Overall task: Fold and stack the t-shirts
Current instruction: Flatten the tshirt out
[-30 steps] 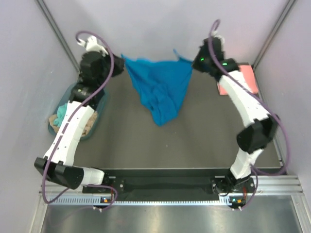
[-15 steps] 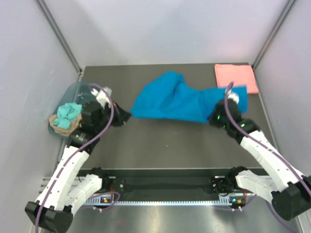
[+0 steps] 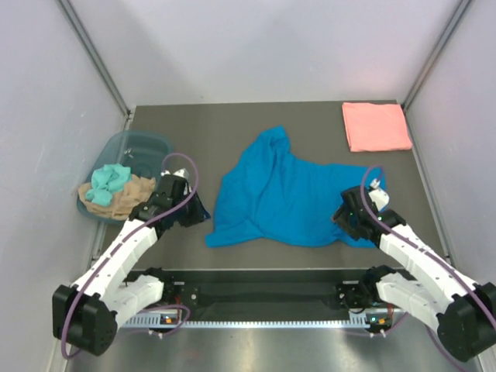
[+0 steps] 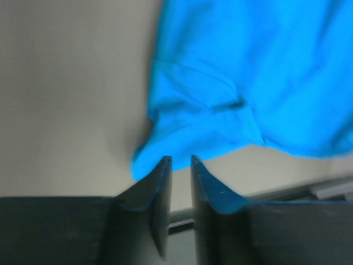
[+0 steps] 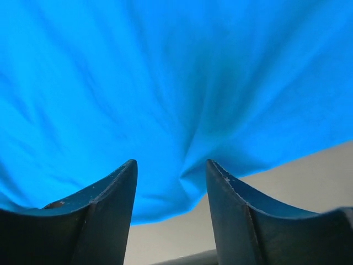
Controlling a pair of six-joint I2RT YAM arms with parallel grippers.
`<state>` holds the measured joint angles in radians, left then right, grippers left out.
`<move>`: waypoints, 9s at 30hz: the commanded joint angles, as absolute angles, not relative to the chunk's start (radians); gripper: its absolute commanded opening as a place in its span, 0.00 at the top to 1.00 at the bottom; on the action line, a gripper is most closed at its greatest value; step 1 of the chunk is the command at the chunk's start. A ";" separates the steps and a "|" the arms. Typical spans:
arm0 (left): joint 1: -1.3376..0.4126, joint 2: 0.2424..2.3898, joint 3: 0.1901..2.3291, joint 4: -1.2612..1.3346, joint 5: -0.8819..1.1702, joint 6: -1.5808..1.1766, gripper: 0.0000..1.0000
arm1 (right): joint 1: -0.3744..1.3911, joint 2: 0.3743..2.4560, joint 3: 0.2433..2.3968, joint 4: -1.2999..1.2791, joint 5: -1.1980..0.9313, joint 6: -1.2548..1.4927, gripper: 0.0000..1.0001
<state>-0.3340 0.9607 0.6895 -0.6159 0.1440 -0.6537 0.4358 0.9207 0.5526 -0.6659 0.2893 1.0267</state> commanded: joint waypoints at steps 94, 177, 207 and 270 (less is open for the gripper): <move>-0.333 1.597 0.850 -1.057 0.051 -1.882 0.85 | 0.040 0.795 0.726 -0.782 0.531 0.876 0.50; -0.454 1.217 1.469 -0.708 -0.757 -0.888 1.00 | -0.115 0.942 0.901 -0.934 0.089 0.682 1.00; -0.454 1.313 0.988 -0.675 -0.563 -0.943 1.00 | 0.069 1.327 0.934 -0.863 0.158 0.793 0.55; -0.456 1.275 0.965 -0.653 -0.568 -0.976 1.00 | 0.146 1.017 0.445 -0.755 0.284 1.152 0.94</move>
